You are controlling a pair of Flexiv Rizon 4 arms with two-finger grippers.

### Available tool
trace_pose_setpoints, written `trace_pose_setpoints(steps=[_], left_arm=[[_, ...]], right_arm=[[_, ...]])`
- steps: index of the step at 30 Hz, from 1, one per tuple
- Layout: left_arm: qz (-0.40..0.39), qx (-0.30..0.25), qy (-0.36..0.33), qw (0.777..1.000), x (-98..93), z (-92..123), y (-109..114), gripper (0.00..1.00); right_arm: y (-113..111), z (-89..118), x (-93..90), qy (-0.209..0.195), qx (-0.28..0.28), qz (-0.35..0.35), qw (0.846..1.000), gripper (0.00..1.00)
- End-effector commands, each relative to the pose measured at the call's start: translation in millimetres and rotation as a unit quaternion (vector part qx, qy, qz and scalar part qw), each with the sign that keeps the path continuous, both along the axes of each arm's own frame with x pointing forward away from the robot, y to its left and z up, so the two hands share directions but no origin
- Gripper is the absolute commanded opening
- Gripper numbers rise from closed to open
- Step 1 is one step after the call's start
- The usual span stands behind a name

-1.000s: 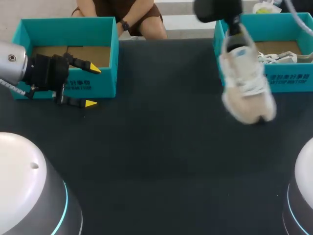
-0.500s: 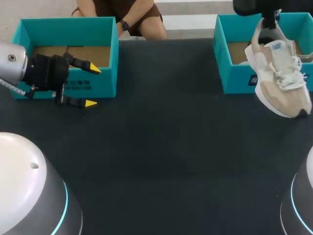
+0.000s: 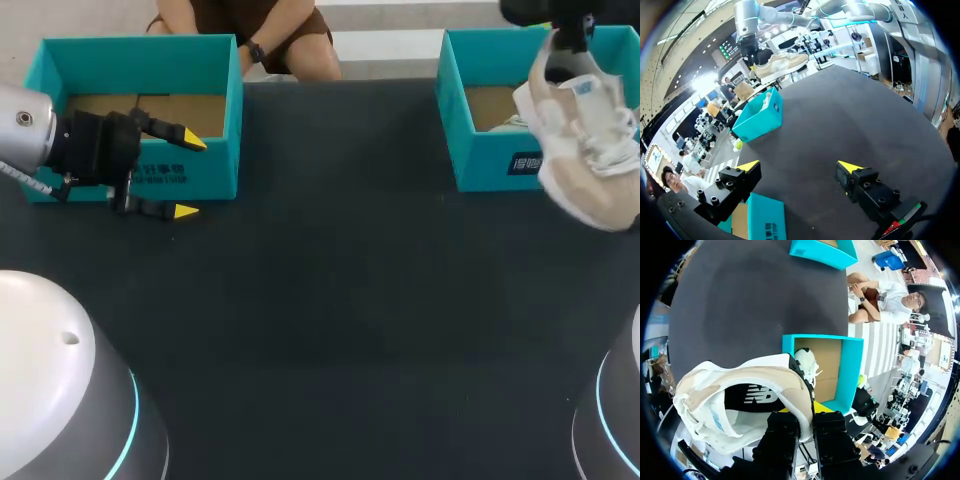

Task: Take the shoe out of the shoebox, open the shoe tongue, remove and reinsert the insole, then place the shoe into the shoebox

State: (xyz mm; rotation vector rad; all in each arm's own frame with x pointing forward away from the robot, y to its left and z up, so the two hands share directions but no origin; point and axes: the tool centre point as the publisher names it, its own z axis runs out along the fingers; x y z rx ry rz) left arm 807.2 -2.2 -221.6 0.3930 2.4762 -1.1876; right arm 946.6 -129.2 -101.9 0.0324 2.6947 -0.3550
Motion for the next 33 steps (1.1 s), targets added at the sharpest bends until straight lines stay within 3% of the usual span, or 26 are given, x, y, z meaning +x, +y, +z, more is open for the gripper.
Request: trace_pose_setpoints(steps=[1,8,14,33], left_arm=[[0.000,0.001,0.000,1.000,-0.8,0.0,0.2,1.00],[0.000,0.001,0.000,1.000,-0.8,0.0,0.2,1.00],[0.000,0.001,0.000,1.000,-0.8,0.0,0.2,1.00],[0.000,0.001,0.000,1.000,-0.8,0.0,0.2,1.00]], right_arm=[[-33.7,-4.6,28.0,0.002,0.021,0.010,1.000,0.00],[-94.0,-12.3,71.2,0.031,0.020,0.026,0.999,0.00],[-124.9,-3.6,100.9,0.028,0.014,0.026,0.999,0.00],[-127.8,-0.4,100.7,0.029,0.010,0.029,0.999,0.00]])
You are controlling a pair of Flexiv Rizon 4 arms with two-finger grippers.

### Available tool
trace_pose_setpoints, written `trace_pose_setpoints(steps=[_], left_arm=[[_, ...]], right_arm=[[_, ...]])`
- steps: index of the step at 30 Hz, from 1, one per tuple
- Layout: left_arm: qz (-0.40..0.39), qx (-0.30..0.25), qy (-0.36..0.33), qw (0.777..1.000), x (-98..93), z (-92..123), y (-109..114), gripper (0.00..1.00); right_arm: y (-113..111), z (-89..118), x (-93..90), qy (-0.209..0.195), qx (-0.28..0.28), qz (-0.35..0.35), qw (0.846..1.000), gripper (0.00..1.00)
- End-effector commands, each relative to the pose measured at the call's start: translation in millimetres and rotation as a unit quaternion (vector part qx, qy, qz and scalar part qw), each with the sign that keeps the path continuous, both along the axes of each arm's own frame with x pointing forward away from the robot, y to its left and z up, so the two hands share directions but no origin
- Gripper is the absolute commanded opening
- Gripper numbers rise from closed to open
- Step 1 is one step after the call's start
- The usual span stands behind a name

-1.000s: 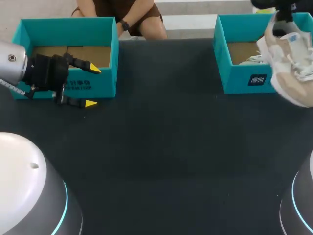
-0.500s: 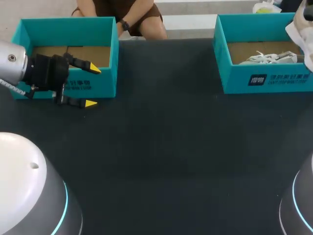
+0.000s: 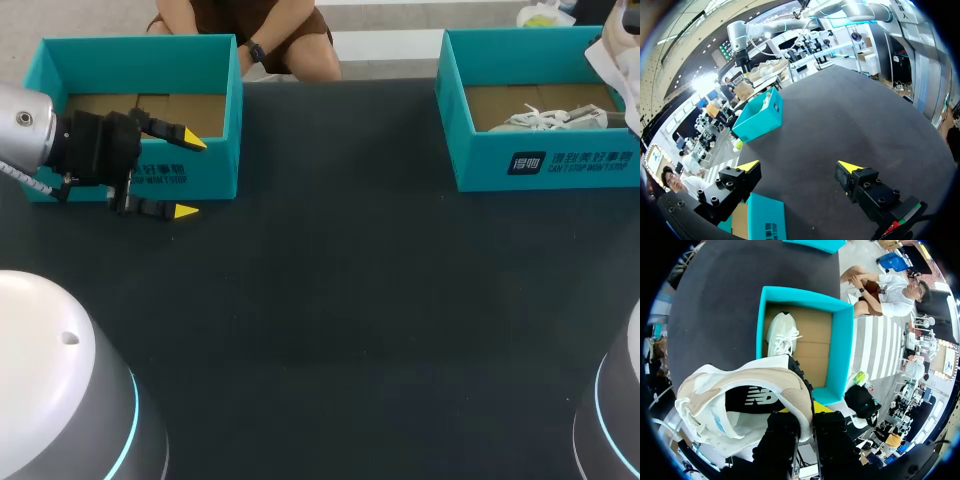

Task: Take the shoe out of the shoebox, open the shoe tongue, remove and reinsert the insole, then place the shoe into the shoebox

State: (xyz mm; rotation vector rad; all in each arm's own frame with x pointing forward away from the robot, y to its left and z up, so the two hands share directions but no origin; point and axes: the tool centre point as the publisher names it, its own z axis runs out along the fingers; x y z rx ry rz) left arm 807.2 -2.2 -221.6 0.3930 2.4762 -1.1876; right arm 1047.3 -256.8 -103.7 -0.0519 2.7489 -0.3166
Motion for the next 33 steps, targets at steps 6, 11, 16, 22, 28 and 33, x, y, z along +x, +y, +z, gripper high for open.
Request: trace_pose_setpoints(steps=[6,11,16,22,28,33], left_arm=[[0.000,0.001,0.000,1.000,-0.8,0.0,0.2,1.00],[0.000,0.001,0.000,1.000,-0.8,0.0,0.2,1.00],[0.000,0.001,0.000,1.000,-0.8,0.0,0.2,1.00],[0.000,0.001,0.000,1.000,-0.8,0.0,0.2,1.00],[0.000,0.001,0.000,1.000,-0.8,0.0,0.2,1.00],[0.000,0.001,0.000,1.000,-0.8,0.0,0.2,1.00]], right_arm=[[3.0,-4.2,43.2,-0.030,0.015,-0.012,0.999,0.00],[-6.5,-7.8,75.8,-0.052,0.029,-0.031,0.998,0.00],[-17.0,-7.4,99.5,-0.076,0.054,-0.061,0.994,0.00],[-27.6,-3.1,106.4,-0.075,0.058,-0.225,0.970,0.00],[-24.7,7.6,85.1,-0.113,0.056,-0.430,0.894,0.00],[-19.9,10.2,71.3,-0.179,0.083,-0.535,0.822,0.00]])
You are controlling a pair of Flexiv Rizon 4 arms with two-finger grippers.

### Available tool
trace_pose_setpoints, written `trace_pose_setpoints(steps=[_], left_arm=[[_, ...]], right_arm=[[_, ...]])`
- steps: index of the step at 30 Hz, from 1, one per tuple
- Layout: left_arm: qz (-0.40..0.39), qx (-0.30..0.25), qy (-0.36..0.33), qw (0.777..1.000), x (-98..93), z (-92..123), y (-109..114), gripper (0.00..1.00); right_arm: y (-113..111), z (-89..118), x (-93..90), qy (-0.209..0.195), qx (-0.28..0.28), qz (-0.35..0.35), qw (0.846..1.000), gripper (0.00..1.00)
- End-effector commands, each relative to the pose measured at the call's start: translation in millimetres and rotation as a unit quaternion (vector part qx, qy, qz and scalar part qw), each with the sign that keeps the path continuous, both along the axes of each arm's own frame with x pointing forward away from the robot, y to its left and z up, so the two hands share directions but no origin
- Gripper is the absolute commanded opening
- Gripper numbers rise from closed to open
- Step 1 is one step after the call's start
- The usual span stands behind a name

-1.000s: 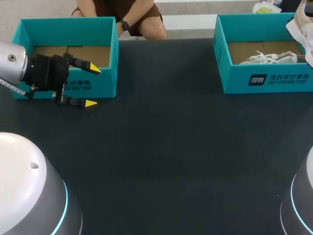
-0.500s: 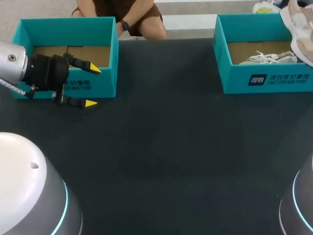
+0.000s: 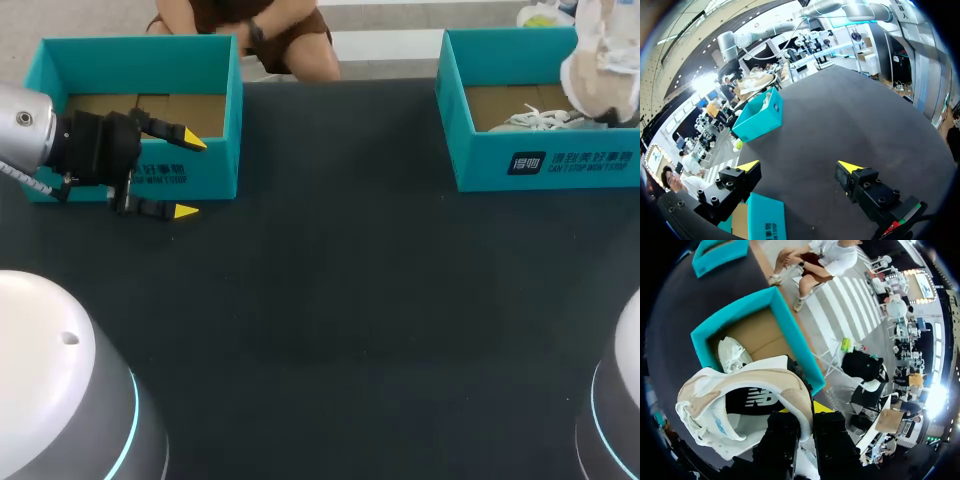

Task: Take the shoe out of the shoebox, open the shoe tongue, remove and reinsert the insole, then place the shoe into the shoebox

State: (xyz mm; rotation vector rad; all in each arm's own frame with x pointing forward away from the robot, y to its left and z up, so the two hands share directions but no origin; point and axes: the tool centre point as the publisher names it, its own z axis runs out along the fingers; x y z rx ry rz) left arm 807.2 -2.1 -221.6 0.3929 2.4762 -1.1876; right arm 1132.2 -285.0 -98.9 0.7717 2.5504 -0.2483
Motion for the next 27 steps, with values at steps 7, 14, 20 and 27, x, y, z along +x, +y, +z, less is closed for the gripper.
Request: trace_pose_setpoints(steps=[7,14,20,27], left_arm=[[0.000,0.001,0.000,1.000,-0.8,0.0,0.1,1.00],[0.000,0.001,0.000,1.000,-0.8,0.0,0.1,1.00],[0.000,0.001,0.000,1.000,-0.8,0.0,0.1,1.00],[0.000,0.001,0.000,1.000,-0.8,0.0,0.1,1.00]], right_arm=[[8.3,5.4,-13.6,-0.085,0.015,-0.284,0.955,0.00],[8.3,5.4,-13.6,-0.085,0.015,-0.284,0.955,0.00],[8.3,5.4,-13.6,-0.085,0.015,-0.284,0.955,0.00],[10.3,1.7,-14.5,-0.080,0.031,-0.308,0.947,0.00]])
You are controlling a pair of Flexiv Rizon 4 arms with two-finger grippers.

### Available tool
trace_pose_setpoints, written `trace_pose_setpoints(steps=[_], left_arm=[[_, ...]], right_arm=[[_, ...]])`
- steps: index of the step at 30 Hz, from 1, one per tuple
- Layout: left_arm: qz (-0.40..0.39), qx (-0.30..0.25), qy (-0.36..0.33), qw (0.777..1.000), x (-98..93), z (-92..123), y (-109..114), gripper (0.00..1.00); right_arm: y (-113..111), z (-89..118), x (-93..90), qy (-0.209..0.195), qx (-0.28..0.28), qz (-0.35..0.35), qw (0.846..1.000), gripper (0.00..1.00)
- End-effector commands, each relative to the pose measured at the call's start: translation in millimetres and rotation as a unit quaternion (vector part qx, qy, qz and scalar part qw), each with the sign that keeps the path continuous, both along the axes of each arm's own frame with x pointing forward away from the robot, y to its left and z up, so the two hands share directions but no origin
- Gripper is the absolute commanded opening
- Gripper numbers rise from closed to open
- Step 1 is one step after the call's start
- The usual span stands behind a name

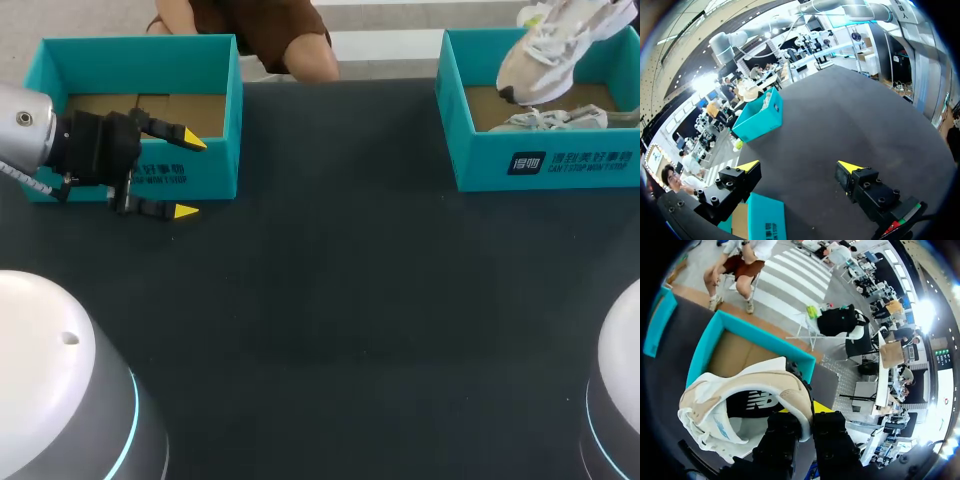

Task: Take the shoe out of the shoebox, open the shoe tongue, remove and reinsert the insole, then place the shoe into the shoebox

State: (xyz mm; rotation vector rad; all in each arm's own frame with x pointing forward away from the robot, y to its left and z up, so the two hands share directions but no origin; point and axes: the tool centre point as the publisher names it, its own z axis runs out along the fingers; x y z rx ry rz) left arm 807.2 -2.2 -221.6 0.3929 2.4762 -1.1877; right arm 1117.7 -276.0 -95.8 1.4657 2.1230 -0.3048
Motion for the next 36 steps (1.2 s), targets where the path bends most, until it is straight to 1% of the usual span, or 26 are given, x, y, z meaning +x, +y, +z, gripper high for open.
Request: trace_pose_setpoints(steps=[1,2,3,5,7,10,11,12,13,14,32,34,36], left_arm=[[0.000,0.001,0.000,1.000,-0.8,0.0,0.2,1.00],[0.000,0.001,0.000,1.000,-0.8,0.0,0.2,1.00],[0.000,0.001,0.000,1.000,-0.8,0.0,0.2,1.00],[0.000,0.001,0.000,1.000,-0.8,0.0,0.2,1.00],[0.000,0.001,0.000,1.000,-0.8,0.0,0.2,1.00],[0.000,0.001,0.000,1.000,-0.8,0.0,0.2,1.00],[0.000,0.001,0.000,1.000,-0.8,0.0,0.2,1.00],[0.000,0.001,0.000,1.000,-0.8,0.0,0.2,1.00],[0.000,0.001,0.000,1.000,-0.8,0.0,0.2,1.00],[0.000,0.001,0.000,1.000,-0.8,0.0,0.2,1.00],[0.000,0.001,0.000,1.000,-0.8,0.0,0.2,1.00],[0.000,0.001,0.000,1.000,-0.8,0.0,0.2,1.00],[0.000,0.001,0.000,1.000,-0.8,0.0,0.2,1.00]], right_arm=[[1.4,-1.4,0.0,0.000,0.017,-0.023,1.000,0.00],[2.5,-3.8,-1.4,0.010,0.029,-0.043,0.999,0.00],[2.3,-4.6,-2.7,0.011,0.029,-0.063,0.998,0.00],[2.1,-5.3,-6.4,0.017,0.052,-0.102,0.993,0.00],[2.7,-5.6,-9.2,0.010,0.067,-0.135,0.989,0.00],[2.6,-8.2,-15.2,-0.006,0.090,-0.200,0.976,0.00],[3.7,-10.1,-17.1,-0.019,0.106,-0.228,0.968,0.00],[5.1,-12.1,-18.0,-0.023,0.115,-0.239,0.964,0.00],[6.9,-13.3,-17.9,-0.037,0.118,-0.272,0.954,0.00],[8.3,-13.6,-17.5,-0.044,0.120,-0.271,0.954,0.00],[8.3,-13.6,-17.5,-0.044,0.120,-0.271,0.954,0.00],[6.1,-18.9,-18.5,-0.039,0.123,-0.280,0.951,0.00],[1.9,-24.9,-19.3,-0.042,0.134,-0.287,0.948,0.00]])
